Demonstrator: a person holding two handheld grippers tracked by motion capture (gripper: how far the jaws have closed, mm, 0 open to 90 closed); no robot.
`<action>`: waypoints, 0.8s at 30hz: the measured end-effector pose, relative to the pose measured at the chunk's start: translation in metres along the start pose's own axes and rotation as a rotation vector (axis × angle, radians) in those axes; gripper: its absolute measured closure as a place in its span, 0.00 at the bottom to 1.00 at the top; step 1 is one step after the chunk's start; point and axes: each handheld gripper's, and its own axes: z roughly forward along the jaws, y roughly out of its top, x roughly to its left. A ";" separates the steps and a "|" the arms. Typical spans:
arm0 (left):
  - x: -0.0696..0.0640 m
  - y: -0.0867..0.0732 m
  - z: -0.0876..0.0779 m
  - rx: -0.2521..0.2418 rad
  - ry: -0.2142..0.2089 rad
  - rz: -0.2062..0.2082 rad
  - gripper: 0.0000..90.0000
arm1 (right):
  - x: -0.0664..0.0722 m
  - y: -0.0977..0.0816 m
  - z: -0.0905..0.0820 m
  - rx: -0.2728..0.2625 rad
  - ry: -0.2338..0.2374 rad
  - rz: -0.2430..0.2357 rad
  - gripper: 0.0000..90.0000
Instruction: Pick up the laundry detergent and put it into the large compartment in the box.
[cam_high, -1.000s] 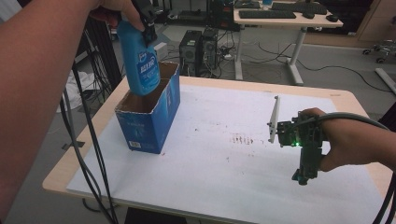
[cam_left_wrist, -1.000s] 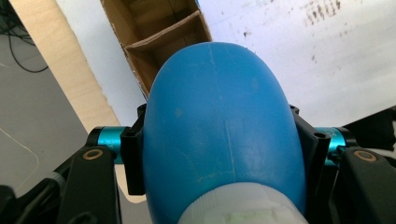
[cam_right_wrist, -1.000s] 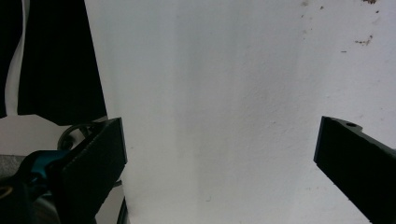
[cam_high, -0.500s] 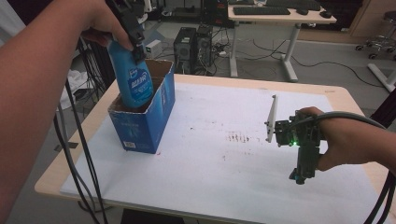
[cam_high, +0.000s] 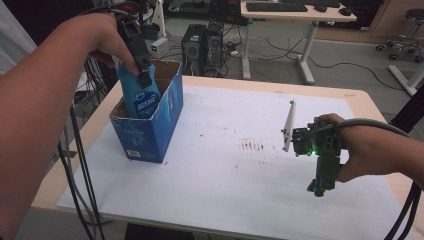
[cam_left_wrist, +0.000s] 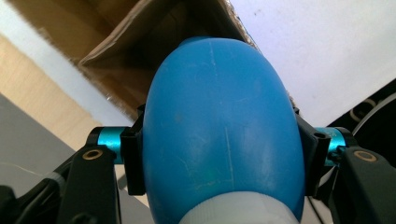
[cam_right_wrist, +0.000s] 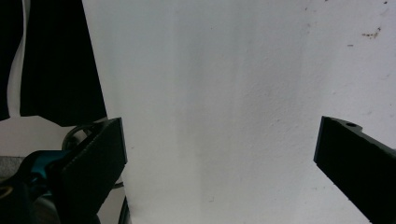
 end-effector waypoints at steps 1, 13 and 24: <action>0.000 0.002 0.005 0.025 0.004 0.049 0.41 | 0.000 0.000 0.000 -0.002 -0.001 0.000 0.02; 0.001 0.000 0.039 0.069 0.024 0.198 0.41 | 0.000 0.003 0.002 0.007 0.006 0.003 0.02; 0.001 0.001 0.061 0.065 0.041 0.318 0.41 | -0.001 0.006 0.001 0.000 0.007 0.004 0.02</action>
